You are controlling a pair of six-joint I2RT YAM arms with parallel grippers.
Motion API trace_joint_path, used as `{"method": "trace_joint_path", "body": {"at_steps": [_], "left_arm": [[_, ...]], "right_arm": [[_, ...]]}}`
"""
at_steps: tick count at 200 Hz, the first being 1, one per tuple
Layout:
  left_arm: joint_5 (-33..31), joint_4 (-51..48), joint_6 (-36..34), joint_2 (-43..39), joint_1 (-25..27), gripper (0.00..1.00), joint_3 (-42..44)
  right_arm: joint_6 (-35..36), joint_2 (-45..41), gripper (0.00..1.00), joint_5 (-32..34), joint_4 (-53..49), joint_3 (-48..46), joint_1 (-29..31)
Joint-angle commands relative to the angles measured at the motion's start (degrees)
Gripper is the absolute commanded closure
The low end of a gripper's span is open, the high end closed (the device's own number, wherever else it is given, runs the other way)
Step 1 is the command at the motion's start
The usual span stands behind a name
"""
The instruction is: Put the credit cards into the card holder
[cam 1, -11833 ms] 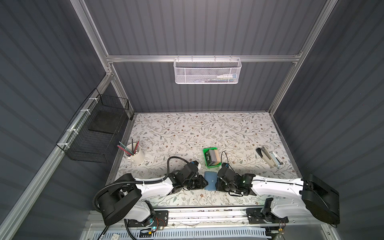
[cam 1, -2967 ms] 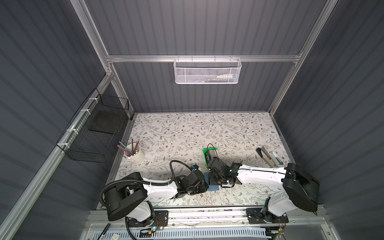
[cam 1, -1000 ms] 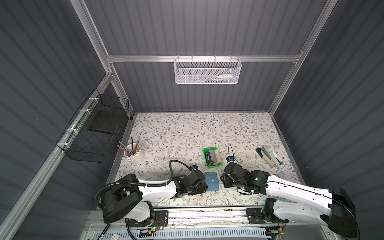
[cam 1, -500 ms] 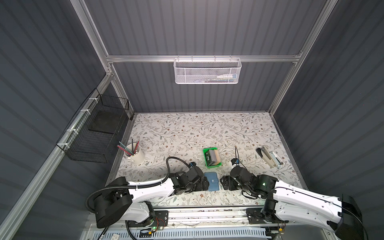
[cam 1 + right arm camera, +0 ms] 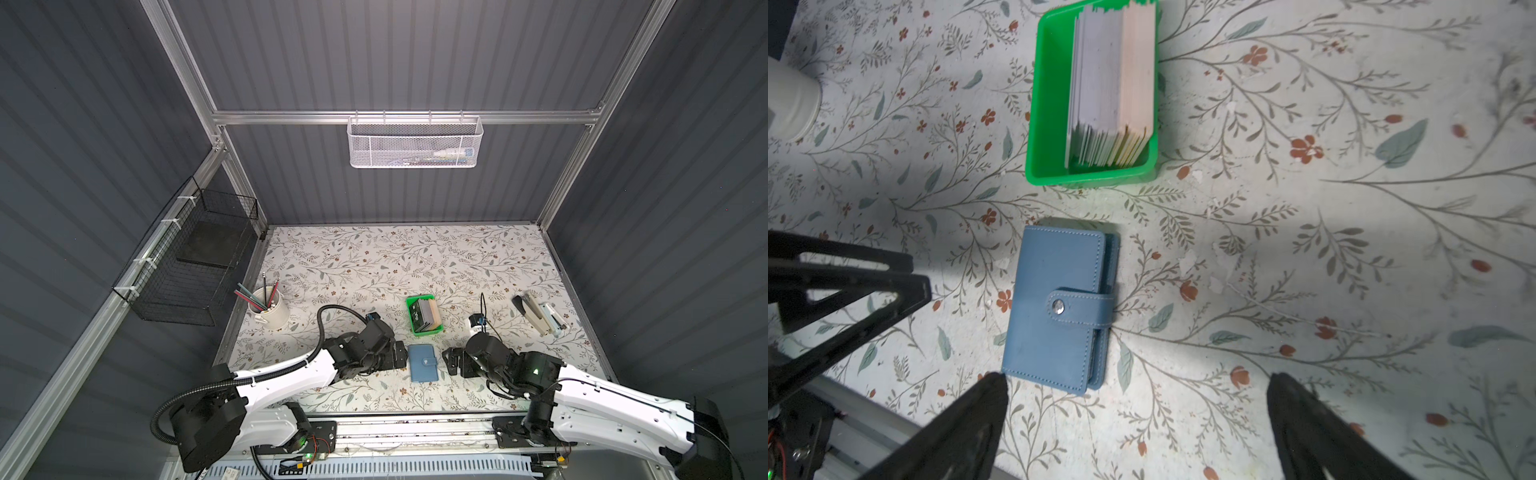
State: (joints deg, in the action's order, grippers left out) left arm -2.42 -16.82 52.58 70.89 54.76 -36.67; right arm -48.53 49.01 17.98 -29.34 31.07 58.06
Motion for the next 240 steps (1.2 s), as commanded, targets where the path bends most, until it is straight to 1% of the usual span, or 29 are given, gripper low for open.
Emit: {"method": "trace_joint_path", "body": {"at_steps": [1,29,69,84,102,117,131,142,157,163,184,198,218,225,240], "left_arm": [[-2.1,-4.2,-6.2,-1.8,-1.5,0.00,-3.7],[-5.7,-8.1,-11.4,-1.1,-3.4,0.00,-6.7],[-6.0,-6.7,-17.5,-0.1,-8.0,0.00,-7.3],[-9.4,-5.3,-19.3,-0.7,-9.0,0.00,-6.9],[-14.1,-0.8,-22.4,-2.7,-9.5,0.00,-4.5],[-16.5,2.0,-25.2,-4.1,-10.8,0.00,-3.2],[-16.3,1.5,-27.8,-4.1,-14.8,0.00,-3.6],[-12.9,2.0,-30.1,-3.6,-19.2,0.00,-3.7],[-8.7,4.2,-33.8,-3.3,-24.5,0.00,-3.1],[-8.8,4.7,-35.3,-3.2,-25.9,0.00,-3.0],[-12.1,8.3,-40.7,-3.3,-28.9,0.00,-1.8],[-10.9,11.2,-43.2,-2.9,-32.1,0.00,-1.1],[-11.1,14.5,-44.0,-0.5,-37.0,0.00,-0.6],[-10.6,16.5,-44.4,0.4,-38.5,0.00,-0.1],[-9.8,21.1,-46.7,2.3,-40.2,0.00,0.9]], "right_arm": [[-3.8,-0.5,0.01,6.1,-4.0,0.3,-0.2],[-3.8,-1.4,0.01,6.7,-3.6,-0.1,-0.7],[-4.8,-3.2,0.01,9.7,-6.0,-0.1,-0.9],[-4.3,-3.9,0.01,10.1,-6.4,-0.2,-0.9],[-4.2,-4.5,0.01,11.1,-6.4,-0.5,-1.0],[-3.9,-4.5,0.01,12.3,-6.2,-0.6,-1.1],[-2.7,-4.5,0.01,13.5,-5.5,-0.8,-1.5],[-0.4,-5.0,0.01,13.1,-3.8,-1.3,-2.4],[2.9,-6.4,0.01,9.4,-0.1,-2.2,-5.1],[3.9,-7.1,0.01,7.6,1.4,-2.7,-6.6],[6.7,-9.0,0.01,2.6,4.6,-4.0,-11.8],[8.6,-9.6,0.01,1.6,5.6,-4.3,-14.2],[12.3,-9.0,0.01,0.4,6.8,-4.3,-17.0],[13.4,-8.3,0.01,-0.2,8.9,-4.1,-17.9],[15.7,-6.3,0.01,-0.9,10.7,-3.5,-19.8]]}}
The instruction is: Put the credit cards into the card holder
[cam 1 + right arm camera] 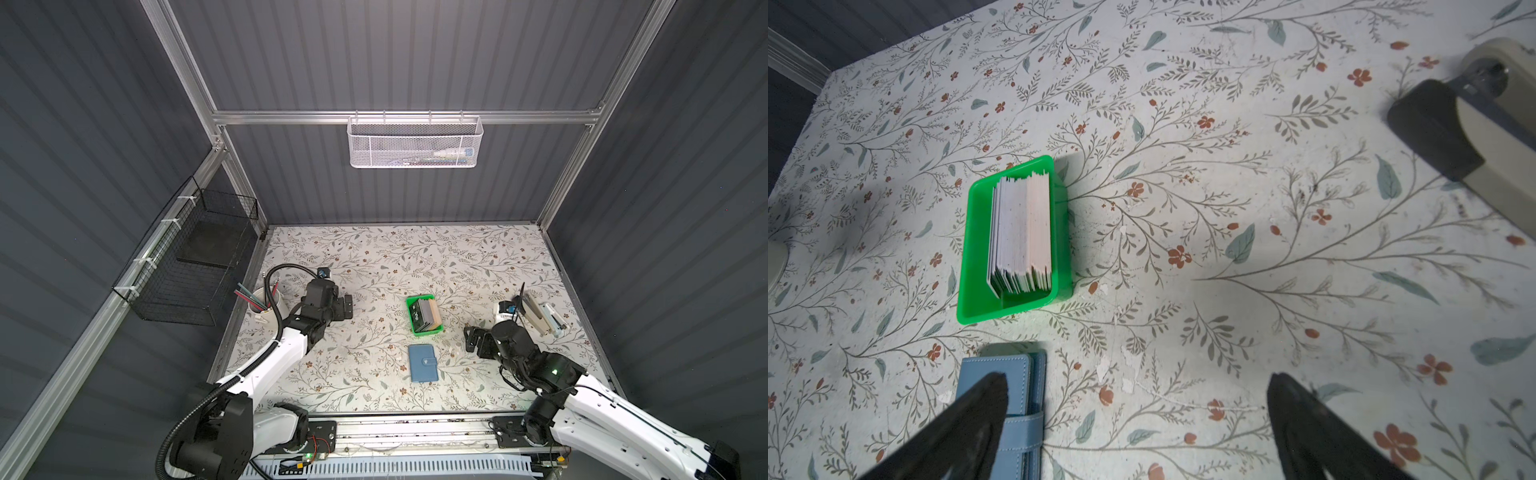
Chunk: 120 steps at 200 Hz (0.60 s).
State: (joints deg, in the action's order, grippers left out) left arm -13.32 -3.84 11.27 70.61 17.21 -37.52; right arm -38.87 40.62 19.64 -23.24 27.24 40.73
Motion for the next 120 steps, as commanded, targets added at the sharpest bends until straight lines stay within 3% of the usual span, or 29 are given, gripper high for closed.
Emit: {"method": "trace_joint_path", "body": {"at_steps": [1,33,68,120], "left_arm": [[1.0,8.4,-5.6,2.8,-2.7,0.00,1.7],[1.4,16.5,-10.6,6.3,-5.1,0.00,3.3],[4.0,24.9,-11.3,11.7,-9.0,0.00,4.7],[9.2,40.0,-14.3,19.1,-13.0,0.00,7.5]], "right_arm": [[6.2,2.3,0.01,-2.6,4.7,0.3,-2.7],[9.1,7.8,0.01,-5.1,8.7,2.6,-7.6],[11.0,14.6,0.01,-9.1,12.1,5.2,-12.8],[12.6,20.4,0.01,-9.6,14.5,6.9,-17.6]]}}
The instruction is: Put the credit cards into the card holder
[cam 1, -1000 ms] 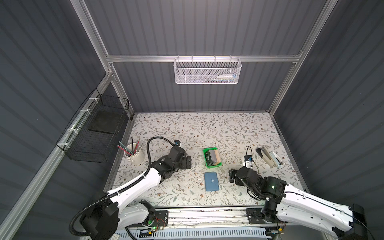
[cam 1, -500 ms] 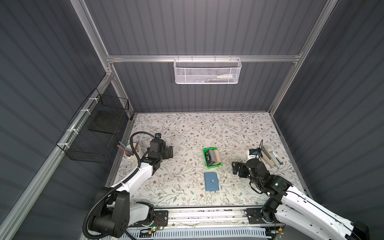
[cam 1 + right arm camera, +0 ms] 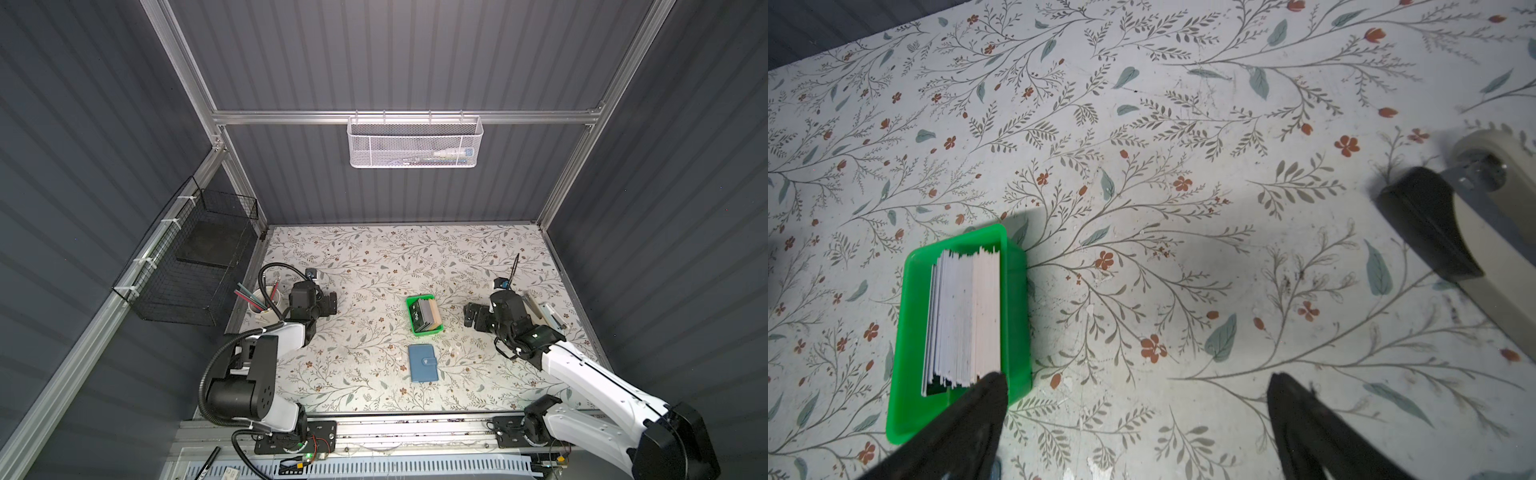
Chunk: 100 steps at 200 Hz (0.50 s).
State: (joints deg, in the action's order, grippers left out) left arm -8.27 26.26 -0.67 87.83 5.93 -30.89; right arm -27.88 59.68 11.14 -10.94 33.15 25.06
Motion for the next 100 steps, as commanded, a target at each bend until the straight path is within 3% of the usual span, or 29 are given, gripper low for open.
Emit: {"method": "trace_joint_path", "body": {"at_steps": [1,45,100], "left_arm": [[4.2,10.1,-2.5,2.0,-1.8,0.00,0.9],[7.9,8.9,0.2,4.1,-7.0,0.00,-1.4],[9.5,16.2,0.9,1.6,-7.3,0.00,3.7]], "right_arm": [[1.7,1.4,0.01,-1.0,2.2,1.0,-2.0],[2.9,2.7,0.01,-0.6,3.1,0.3,-5.5],[5.3,1.0,0.01,-0.4,4.3,-0.2,-8.4]]}}
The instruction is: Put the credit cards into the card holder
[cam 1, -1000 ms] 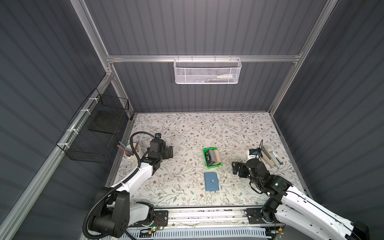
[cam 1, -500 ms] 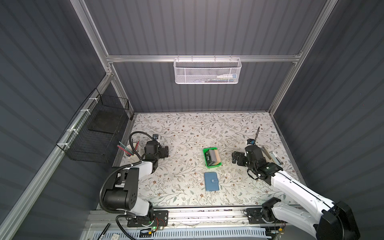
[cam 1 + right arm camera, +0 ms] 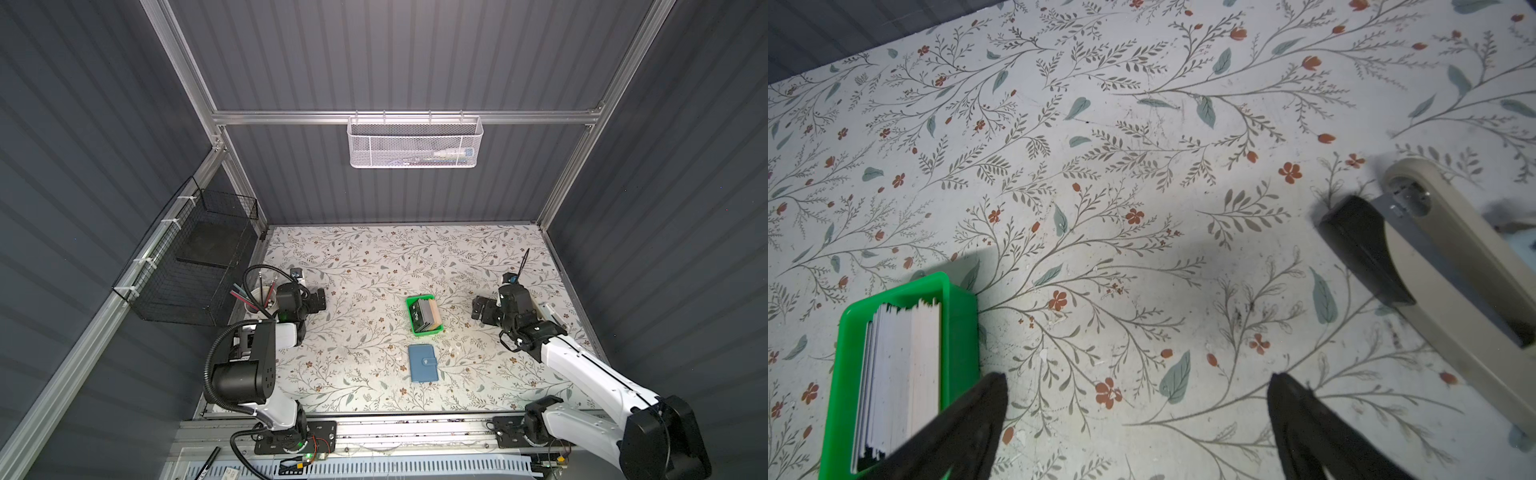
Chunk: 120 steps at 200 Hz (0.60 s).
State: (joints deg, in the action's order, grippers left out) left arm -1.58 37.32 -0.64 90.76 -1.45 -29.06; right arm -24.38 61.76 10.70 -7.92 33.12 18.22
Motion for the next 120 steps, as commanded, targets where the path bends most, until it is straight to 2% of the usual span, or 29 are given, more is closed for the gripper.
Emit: {"method": "trace_joint_path", "body": {"at_steps": [1,16,39,58,82,120], "left_arm": [[2.9,5.4,1.0,-1.2,0.0,0.00,2.0],[5.2,7.7,0.7,0.9,0.0,0.00,1.7],[4.3,8.9,1.1,3.1,0.0,0.00,1.2],[5.2,9.7,0.8,3.3,0.0,0.00,1.4],[7.5,11.8,-0.2,3.9,0.0,0.00,2.3],[8.1,13.5,-1.1,5.4,0.2,0.00,2.7]], "right_arm": [[1.9,-1.1,0.01,0.0,1.3,-0.2,-1.6],[2.3,-1.4,0.01,-0.7,1.2,-0.2,-2.5],[2.9,-2.7,0.01,-1.4,1.4,-0.8,-3.3],[3.2,-3.6,0.01,-1.1,3.2,-2.2,-4.6],[3.1,-4.0,0.01,-4.0,5.0,-2.9,-6.8],[5.5,-5.5,0.01,-3.2,6.0,-2.7,-8.4]]}}
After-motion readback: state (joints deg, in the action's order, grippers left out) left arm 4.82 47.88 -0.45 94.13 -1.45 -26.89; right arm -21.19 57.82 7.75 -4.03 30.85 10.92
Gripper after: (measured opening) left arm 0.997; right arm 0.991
